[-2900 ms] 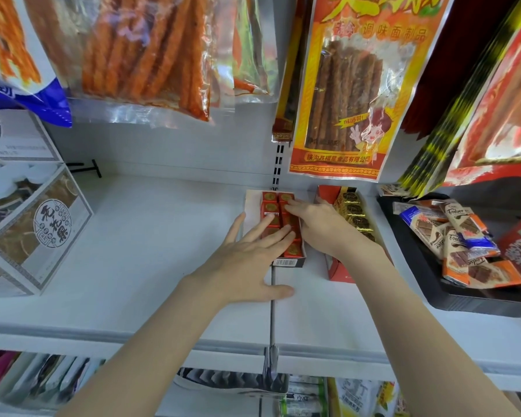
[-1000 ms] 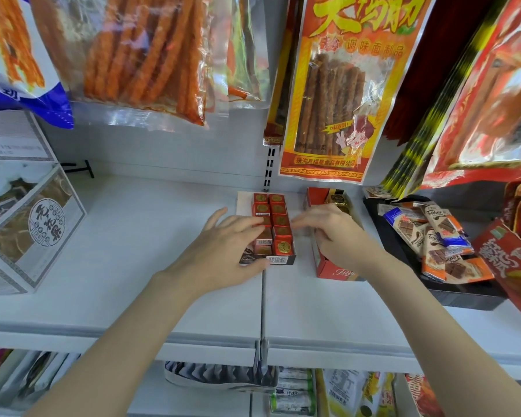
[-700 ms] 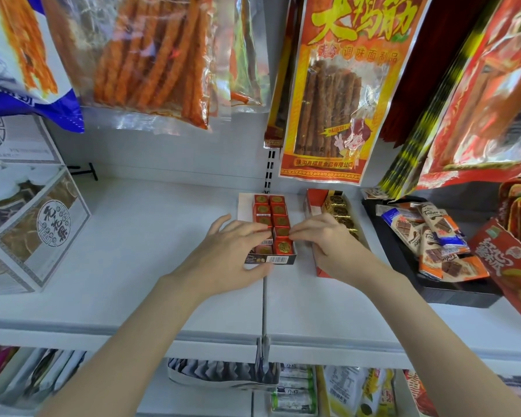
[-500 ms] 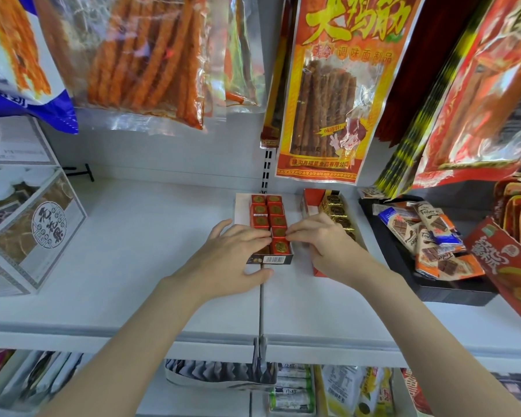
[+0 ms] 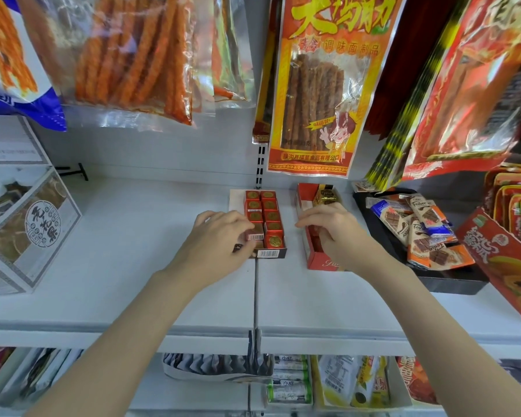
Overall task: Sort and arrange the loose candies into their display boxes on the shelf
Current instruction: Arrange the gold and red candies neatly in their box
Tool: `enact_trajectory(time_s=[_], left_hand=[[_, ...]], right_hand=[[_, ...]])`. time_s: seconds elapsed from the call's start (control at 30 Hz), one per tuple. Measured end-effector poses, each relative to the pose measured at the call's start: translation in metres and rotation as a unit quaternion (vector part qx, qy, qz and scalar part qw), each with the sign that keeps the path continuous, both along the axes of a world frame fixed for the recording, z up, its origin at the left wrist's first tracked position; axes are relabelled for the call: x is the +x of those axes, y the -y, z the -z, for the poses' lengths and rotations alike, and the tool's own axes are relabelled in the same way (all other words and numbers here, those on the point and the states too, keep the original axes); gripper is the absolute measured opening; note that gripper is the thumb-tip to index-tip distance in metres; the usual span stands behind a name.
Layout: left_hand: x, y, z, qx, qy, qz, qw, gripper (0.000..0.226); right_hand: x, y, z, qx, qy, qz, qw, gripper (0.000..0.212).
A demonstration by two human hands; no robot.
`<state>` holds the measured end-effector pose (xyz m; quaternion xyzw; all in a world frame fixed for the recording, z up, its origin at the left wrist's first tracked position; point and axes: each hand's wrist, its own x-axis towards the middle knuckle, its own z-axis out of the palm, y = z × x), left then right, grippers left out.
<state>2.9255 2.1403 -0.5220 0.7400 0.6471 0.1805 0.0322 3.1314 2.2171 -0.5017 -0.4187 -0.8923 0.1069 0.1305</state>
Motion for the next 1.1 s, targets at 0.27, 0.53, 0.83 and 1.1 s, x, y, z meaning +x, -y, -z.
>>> enact_trajectory(time_s=[0.27,0.53,0.83,1.1], left_hand=[[0.016,0.009,0.000,-0.030,0.010,0.005,0.999,0.043],[0.026,0.010,0.010,-0.065,-0.012,0.005,0.998,0.054],[0.025,0.006,0.011,-0.054,0.003,0.006,0.999,0.051],[0.024,0.006,0.011,-0.059,0.005,0.009,0.998,0.053]], right_hand=[[0.001,0.018,0.010,0.041,0.047,-0.015,0.998,0.042],[-0.016,0.022,0.017,0.053,0.108,-0.018,0.993,0.039],[-0.019,0.021,0.014,0.049,0.124,-0.021,0.991,0.041],[-0.020,0.019,0.014,0.050,0.129,-0.022,0.990,0.042]])
